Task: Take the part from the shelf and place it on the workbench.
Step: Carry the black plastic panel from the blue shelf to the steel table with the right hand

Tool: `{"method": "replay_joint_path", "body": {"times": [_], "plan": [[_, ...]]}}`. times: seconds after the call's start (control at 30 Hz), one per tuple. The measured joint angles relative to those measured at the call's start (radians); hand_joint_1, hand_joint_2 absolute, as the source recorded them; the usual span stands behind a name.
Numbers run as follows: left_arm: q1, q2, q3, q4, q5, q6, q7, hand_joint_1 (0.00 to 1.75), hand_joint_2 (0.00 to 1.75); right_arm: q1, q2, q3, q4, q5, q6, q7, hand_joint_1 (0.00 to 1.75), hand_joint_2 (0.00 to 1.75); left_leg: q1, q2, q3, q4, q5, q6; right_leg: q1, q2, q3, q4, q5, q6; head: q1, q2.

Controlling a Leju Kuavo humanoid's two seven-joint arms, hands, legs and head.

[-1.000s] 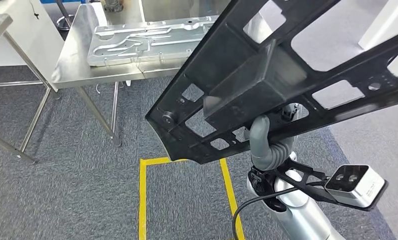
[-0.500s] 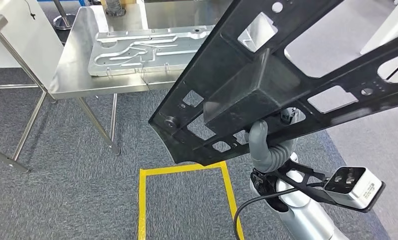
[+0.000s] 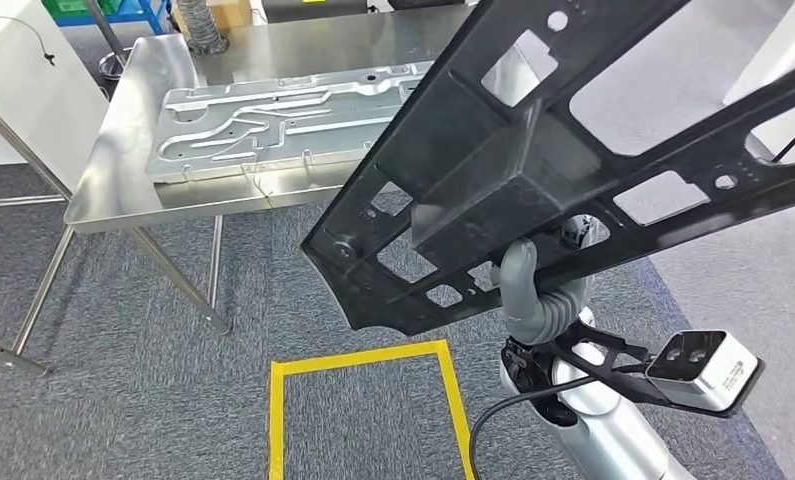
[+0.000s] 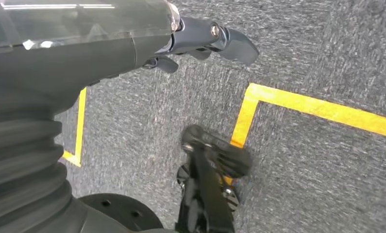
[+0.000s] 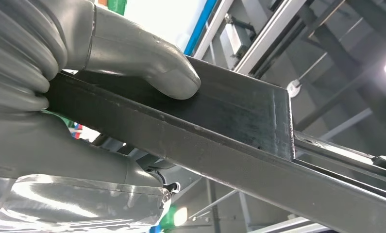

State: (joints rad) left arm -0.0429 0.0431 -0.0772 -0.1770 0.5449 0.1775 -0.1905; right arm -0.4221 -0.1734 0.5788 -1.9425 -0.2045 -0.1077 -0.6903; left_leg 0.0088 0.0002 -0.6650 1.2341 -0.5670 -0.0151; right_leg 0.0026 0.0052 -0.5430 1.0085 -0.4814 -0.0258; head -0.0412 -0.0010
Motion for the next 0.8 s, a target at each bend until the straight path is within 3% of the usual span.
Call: {"method": "replay_joint_path", "body": {"times": [0.07,0.1,0.13,0.2,0.27,0.33,0.4,0.47,0.5,0.57,0.63,0.67,0.73,0.8], "plan": [[0.006,0.000,0.001,0.000,0.005,0.003,-0.005,0.00,1.75,0.021,0.000,0.000,0.001,0.017,0.009,-0.002,1.75,1.75,-0.008,0.000,0.031,-0.128,0.092,0.019,0.006,0.000,0.023,-0.001,-0.018,0.002,0.000,0.000],[0.007,-0.002,0.002,0.000,0.008,0.005,-0.010,0.00,1.75,0.039,0.001,0.000,0.000,0.035,0.021,-0.003,1.75,1.75,-0.013,-0.001,0.045,-0.177,0.116,0.027,0.006,0.000,0.031,-0.002,-0.026,0.006,0.000,0.000],[0.009,-0.003,0.003,0.000,0.011,0.007,-0.015,0.00,1.75,0.061,0.002,0.000,-0.001,0.057,0.039,-0.004,1.75,1.75,-0.018,-0.001,0.053,-0.203,0.131,0.034,0.006,-0.001,0.036,-0.005,-0.032,0.011,0.000,0.000],[0.013,-0.007,0.007,0.000,0.016,0.012,-0.022,0.00,1.75,0.115,0.012,-0.002,-0.011,0.103,0.084,-0.005,1.75,1.75,-0.021,-0.004,0.064,-0.221,0.129,0.041,0.004,-0.002,0.041,0.003,-0.030,0.023,0.000,0.000],[0.018,-0.012,0.010,0.000,0.018,0.014,-0.025,0.00,1.75,0.164,0.027,-0.009,-0.031,0.141,0.121,-0.006,1.75,1.75,-0.016,-0.004,0.089,-0.239,0.134,0.048,0.003,-0.002,0.033,0.045,-0.024,0.034,0.000,0.000],[0.020,-0.017,0.011,0.000,0.017,0.011,-0.027,0.00,1.75,0.195,0.039,-0.020,-0.048,0.166,0.133,-0.007,1.75,1.75,-0.011,-0.004,0.113,-0.251,0.128,0.052,-0.001,-0.002,-0.020,0.137,-0.043,0.042,0.000,0.000],[0.019,-0.018,0.012,0.000,0.011,0.002,-0.029,0.00,1.75,0.221,0.044,-0.033,-0.058,0.185,0.130,-0.007,1.75,1.75,-0.008,-0.005,0.126,-0.253,0.114,0.053,-0.008,-0.002,-0.101,0.243,-0.092,0.053,0.000,0.000],[0.021,-0.018,0.013,0.000,0.005,-0.012,-0.030,0.00,1.75,0.243,0.046,-0.043,-0.064,0.202,0.117,-0.007,1.75,1.75,-0.004,-0.007,0.146,-0.252,0.096,0.049,-0.017,-0.003,-0.153,0.269,-0.117,0.063,0.000,0.000],[0.021,-0.018,0.013,0.000,0.002,-0.018,-0.030,0.00,1.75,0.251,0.046,-0.047,-0.067,0.212,0.106,-0.007,1.75,1.75,-0.002,-0.007,0.159,-0.252,0.086,0.045,-0.021,-0.003,-0.155,0.236,-0.098,0.067,0.000,0.000],[0.021,-0.018,0.013,0.000,-0.003,-0.027,-0.029,0.00,1.75,0.267,0.046,-0.055,-0.071,0.244,0.067,-0.007,1.75,1.75,0.002,-0.007,0.186,-0.251,0.062,0.035,-0.028,-0.008,-0.132,0.111,0.001,0.070,0.000,0.000],[0.019,-0.017,0.014,0.000,-0.003,-0.031,-0.028,0.00,1.75,0.288,0.046,-0.060,-0.071,0.292,0.012,-0.005,1.75,1.75,0.002,-0.007,0.204,-0.251,0.037,0.021,-0.026,-0.013,-0.112,0.027,0.070,0.063,0.000,0.000],[0.017,-0.017,0.015,0.000,0.000,-0.031,-0.028,0.00,1.75,0.297,0.047,-0.061,-0.070,0.327,-0.022,0.005,1.75,1.75,0.001,-0.007,0.213,-0.247,0.031,0.012,-0.025,-0.012,-0.107,0.013,0.080,0.055,0.000,0.000],[0.013,-0.016,0.020,0.000,0.004,-0.032,-0.029,0.00,1.75,0.299,0.051,-0.065,-0.064,0.430,-0.104,0.054,1.75,1.75,0.003,-0.006,0.223,-0.232,0.030,-0.002,-0.022,-0.006,-0.090,0.011,0.069,0.037,0.000,0.000],[0.009,-0.016,0.024,0.000,0.000,-0.039,-0.031,0.00,1.75,0.259,0.055,-0.083,-0.030,0.580,-0.196,0.136,1.75,1.75,0.006,-0.005,0.198,-0.167,0.036,-0.010,-0.023,-0.002,-0.070,0.006,0.058,0.021,0.000,0.000]]}}
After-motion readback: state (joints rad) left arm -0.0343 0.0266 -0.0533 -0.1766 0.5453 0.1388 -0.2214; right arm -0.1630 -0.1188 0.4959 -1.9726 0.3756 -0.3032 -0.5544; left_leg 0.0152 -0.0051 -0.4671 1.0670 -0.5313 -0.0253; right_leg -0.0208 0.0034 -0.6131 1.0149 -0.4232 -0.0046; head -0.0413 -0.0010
